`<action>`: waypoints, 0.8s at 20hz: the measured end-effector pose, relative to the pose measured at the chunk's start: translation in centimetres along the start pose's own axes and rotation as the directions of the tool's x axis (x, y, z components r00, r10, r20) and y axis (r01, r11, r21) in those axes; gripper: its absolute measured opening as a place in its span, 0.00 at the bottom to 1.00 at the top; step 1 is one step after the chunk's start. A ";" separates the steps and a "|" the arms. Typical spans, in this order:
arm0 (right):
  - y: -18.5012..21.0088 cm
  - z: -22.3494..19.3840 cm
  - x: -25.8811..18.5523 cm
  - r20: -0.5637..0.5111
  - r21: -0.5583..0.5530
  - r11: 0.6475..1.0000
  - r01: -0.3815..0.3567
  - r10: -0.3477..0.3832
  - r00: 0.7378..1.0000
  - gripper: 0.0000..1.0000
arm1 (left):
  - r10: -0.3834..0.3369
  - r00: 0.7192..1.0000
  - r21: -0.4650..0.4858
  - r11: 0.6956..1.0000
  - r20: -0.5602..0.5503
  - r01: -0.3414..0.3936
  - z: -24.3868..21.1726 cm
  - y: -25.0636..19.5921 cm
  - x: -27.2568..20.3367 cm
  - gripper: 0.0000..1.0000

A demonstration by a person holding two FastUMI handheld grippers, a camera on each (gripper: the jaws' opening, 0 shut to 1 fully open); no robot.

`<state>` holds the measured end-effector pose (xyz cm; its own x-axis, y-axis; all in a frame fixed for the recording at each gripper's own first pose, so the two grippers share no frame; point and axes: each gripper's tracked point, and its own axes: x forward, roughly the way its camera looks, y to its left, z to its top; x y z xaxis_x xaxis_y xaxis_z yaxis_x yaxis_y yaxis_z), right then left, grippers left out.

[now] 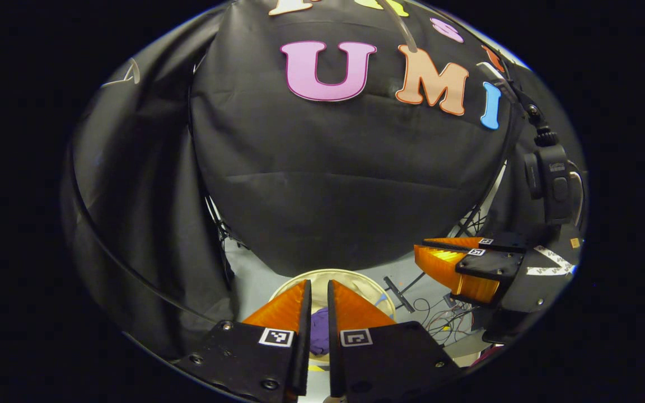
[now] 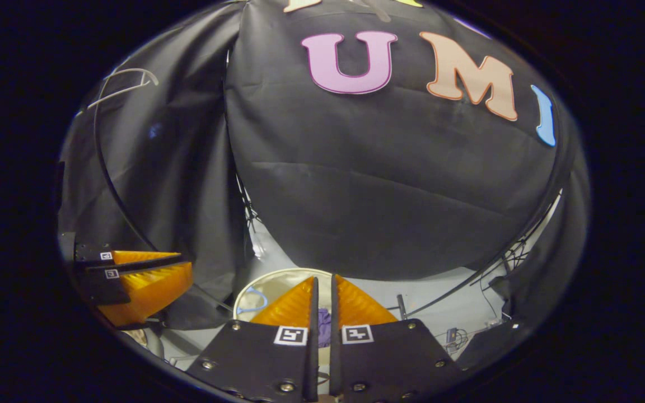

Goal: Grasp the clothes on the hanger with both hands and then place them into the laundry hamper below.

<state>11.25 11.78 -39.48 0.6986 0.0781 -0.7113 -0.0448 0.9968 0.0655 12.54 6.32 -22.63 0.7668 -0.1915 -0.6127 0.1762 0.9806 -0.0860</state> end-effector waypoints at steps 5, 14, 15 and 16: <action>-0.6 1.0 -1.1 0.038 -0.011 1.000 -0.003 0.004 0.999 0.08 | 0.006 1.000 -0.001 1.000 0.029 -0.006 1.1 -0.6 -0.6 0.16; -2.9 4.2 -4.7 0.135 0.011 1.000 -0.002 0.001 0.991 0.08 | 0.007 0.989 0.005 1.000 0.145 -0.008 6.3 -3.4 -3.2 0.16; -3.3 4.8 -5.4 0.154 0.016 1.000 0.000 -0.003 0.988 0.08 | 0.008 0.985 0.010 1.000 0.173 -0.010 7.4 -3.9 -3.8 0.16; -3.8 5.7 -6.2 0.178 0.021 1.000 0.004 -0.007 0.984 0.08 | 0.006 0.979 0.015 1.000 0.206 -0.009 8.7 -4.4 -4.5 0.16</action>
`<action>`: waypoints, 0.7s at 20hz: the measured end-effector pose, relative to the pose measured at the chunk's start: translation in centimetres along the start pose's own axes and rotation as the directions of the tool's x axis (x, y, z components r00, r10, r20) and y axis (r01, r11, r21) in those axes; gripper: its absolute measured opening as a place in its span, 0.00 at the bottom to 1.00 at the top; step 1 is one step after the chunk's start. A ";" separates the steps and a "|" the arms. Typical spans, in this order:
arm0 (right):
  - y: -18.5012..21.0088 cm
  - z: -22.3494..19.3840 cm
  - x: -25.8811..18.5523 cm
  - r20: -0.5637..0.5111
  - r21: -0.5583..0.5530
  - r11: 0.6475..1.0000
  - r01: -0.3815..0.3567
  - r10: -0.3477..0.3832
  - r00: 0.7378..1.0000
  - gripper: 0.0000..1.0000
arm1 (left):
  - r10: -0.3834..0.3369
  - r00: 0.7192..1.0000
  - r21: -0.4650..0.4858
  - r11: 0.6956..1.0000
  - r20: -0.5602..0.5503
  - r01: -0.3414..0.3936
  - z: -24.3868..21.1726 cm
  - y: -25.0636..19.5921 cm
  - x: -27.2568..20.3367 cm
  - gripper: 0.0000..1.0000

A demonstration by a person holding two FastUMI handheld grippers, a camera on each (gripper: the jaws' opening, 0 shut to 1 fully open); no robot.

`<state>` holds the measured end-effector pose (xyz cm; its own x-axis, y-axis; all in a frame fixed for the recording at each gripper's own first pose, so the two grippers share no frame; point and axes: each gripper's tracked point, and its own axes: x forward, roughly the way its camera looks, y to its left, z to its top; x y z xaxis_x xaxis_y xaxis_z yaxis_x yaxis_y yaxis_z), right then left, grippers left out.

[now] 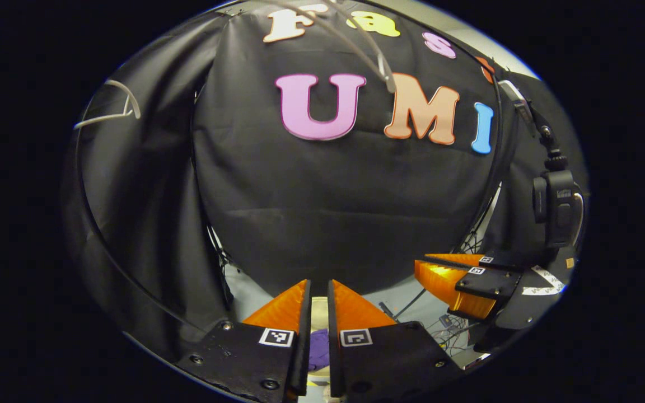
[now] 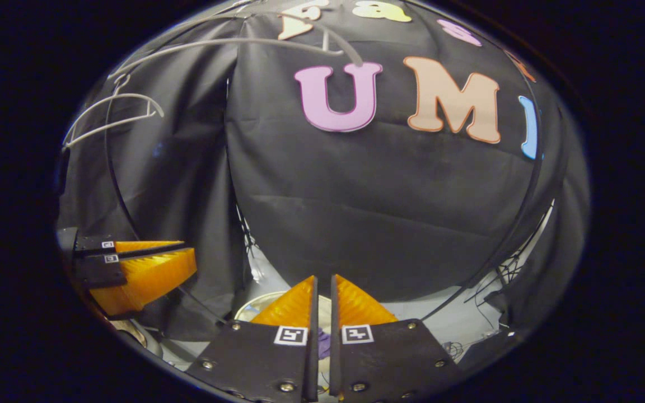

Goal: Grasp the clothes on the hanger with both hands and then place them into the laundry hamper below.

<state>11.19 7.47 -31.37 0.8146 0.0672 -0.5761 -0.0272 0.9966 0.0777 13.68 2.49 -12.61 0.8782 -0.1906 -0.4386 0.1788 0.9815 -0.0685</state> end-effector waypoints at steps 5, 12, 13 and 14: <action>-2.6 6.2 -3.8 0.144 0.026 0.999 0.033 -0.036 0.989 0.08 | -0.025 0.985 0.017 1.000 0.169 0.022 7.4 -2.7 -2.5 0.16; -5.8 15.4 -11.3 0.347 0.061 0.996 0.058 -0.076 0.935 0.08 | -0.053 0.935 0.047 0.998 0.350 0.039 15.9 -6.6 -6.7 0.16; -6.1 16.3 -12.6 0.370 0.059 0.996 0.065 -0.082 0.925 0.08 | -0.052 0.929 0.051 0.998 0.366 0.036 16.7 -7.0 -7.3 0.16; -6.5 17.4 -13.8 0.393 0.056 0.996 0.070 -0.087 0.915 0.08 | -0.050 0.922 0.053 0.998 0.383 0.032 17.6 -7.4 -8.0 0.16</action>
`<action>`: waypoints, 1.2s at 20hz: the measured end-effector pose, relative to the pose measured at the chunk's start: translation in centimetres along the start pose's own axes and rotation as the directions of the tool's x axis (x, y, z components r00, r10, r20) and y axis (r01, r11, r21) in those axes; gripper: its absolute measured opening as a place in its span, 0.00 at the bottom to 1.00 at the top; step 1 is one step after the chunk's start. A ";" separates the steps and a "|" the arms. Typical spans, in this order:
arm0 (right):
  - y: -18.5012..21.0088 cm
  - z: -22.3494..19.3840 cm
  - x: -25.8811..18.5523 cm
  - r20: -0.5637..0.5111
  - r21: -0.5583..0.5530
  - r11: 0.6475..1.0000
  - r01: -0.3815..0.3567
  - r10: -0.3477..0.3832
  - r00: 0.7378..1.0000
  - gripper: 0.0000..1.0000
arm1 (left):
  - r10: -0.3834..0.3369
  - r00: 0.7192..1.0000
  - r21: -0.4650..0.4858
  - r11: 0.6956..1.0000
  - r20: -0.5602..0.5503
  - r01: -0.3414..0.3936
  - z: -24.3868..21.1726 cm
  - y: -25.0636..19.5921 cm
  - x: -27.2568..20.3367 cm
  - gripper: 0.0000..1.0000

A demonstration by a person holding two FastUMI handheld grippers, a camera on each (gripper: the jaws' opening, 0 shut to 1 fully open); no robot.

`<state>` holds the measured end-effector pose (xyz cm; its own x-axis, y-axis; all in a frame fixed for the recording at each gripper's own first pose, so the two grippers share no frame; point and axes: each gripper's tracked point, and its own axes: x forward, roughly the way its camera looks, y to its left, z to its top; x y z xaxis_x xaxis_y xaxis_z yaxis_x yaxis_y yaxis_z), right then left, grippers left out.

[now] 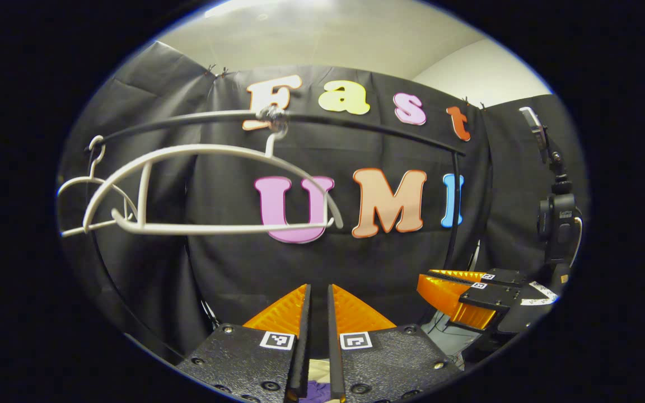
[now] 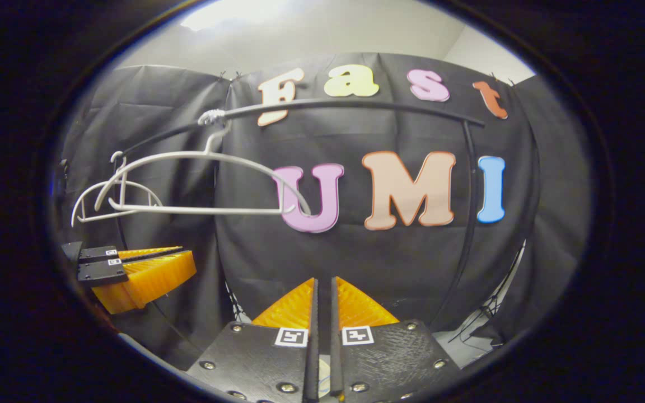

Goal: Grasp the clothes on the hanger with both hands and then place them into the laundry hamper below.

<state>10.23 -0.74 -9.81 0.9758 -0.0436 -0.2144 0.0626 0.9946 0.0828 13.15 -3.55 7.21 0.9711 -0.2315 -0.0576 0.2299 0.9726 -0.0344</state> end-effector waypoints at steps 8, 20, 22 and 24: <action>-2.4 8.0 -5.0 0.158 0.000 1.000 0.015 -0.014 0.987 0.08 | -0.010 0.995 -0.033 0.999 0.100 0.013 6.8 -3.2 -3.0 0.07; -4.4 12.0 -10.3 0.239 -0.018 1.000 0.004 0.001 0.971 0.79 | -0.015 0.987 -0.057 0.998 0.161 0.025 9.4 -7.5 -5.7 0.92; -4.8 12.3 -10.8 0.243 -0.013 1.000 0.004 -0.001 0.970 0.86 | -0.011 0.986 -0.055 0.998 0.164 0.020 9.5 -7.8 -6.0 0.92; -5.4 12.4 -11.2 0.242 -0.007 1.000 0.009 -0.007 0.970 0.86 | -0.009 0.985 -0.053 0.998 0.171 0.019 9.8 -8.2 -6.2 0.92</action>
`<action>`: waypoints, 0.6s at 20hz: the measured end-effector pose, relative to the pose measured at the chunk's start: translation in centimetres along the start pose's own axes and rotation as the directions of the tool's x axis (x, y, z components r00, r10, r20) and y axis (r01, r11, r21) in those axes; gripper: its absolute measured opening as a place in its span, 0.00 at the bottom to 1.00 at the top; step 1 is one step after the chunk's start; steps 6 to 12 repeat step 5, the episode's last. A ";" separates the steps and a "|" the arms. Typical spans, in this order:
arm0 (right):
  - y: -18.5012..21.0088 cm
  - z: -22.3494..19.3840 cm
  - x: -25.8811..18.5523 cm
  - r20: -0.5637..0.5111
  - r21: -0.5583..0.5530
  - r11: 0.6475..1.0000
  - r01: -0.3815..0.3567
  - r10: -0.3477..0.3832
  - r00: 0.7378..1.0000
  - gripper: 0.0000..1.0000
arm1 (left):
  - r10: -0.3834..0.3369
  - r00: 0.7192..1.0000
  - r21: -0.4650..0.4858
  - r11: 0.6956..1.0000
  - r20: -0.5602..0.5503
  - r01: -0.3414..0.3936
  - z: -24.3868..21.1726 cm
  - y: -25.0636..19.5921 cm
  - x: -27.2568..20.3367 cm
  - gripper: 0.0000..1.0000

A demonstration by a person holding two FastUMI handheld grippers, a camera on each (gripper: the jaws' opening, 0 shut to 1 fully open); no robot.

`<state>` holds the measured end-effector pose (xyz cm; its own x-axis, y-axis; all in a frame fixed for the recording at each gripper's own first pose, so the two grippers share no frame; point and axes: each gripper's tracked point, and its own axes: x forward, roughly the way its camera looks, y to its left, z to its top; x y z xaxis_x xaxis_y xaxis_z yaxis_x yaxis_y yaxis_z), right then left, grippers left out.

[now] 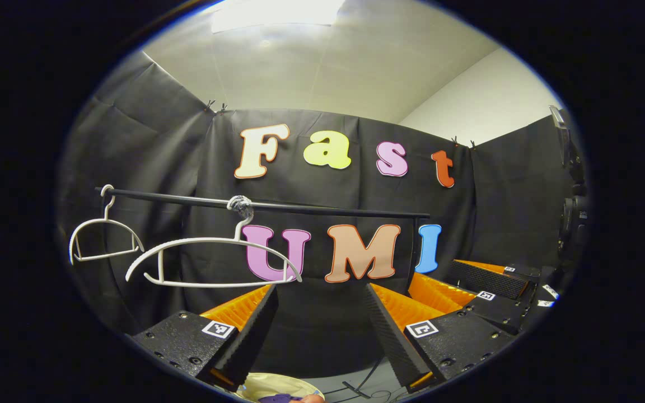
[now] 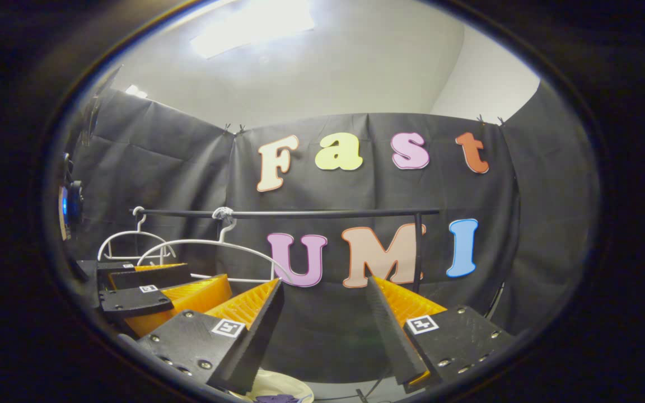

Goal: Grasp the clothes on the hanger with both hands and then place them into the laundry hamper below.

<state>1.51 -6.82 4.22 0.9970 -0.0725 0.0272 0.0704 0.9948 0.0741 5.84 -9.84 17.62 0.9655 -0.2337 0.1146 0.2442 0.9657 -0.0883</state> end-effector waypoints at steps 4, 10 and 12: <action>-1.2 0.2 -0.9 -0.003 0.004 1.000 0.013 -0.013 1.000 0.89 | -0.006 1.000 -0.005 1.000 0.002 0.006 0.3 -1.0 -0.3 0.92; -1.5 0.2 -1.2 -0.002 0.004 1.000 0.017 -0.017 1.000 0.89 | -0.006 1.000 -0.005 1.000 0.004 0.006 0.4 -1.1 -0.4 0.92; -1.5 0.2 -1.2 -0.002 0.004 1.000 0.017 -0.017 1.000 0.89 | -0.006 1.000 -0.005 1.000 0.004 0.006 0.4 -1.1 -0.4 0.92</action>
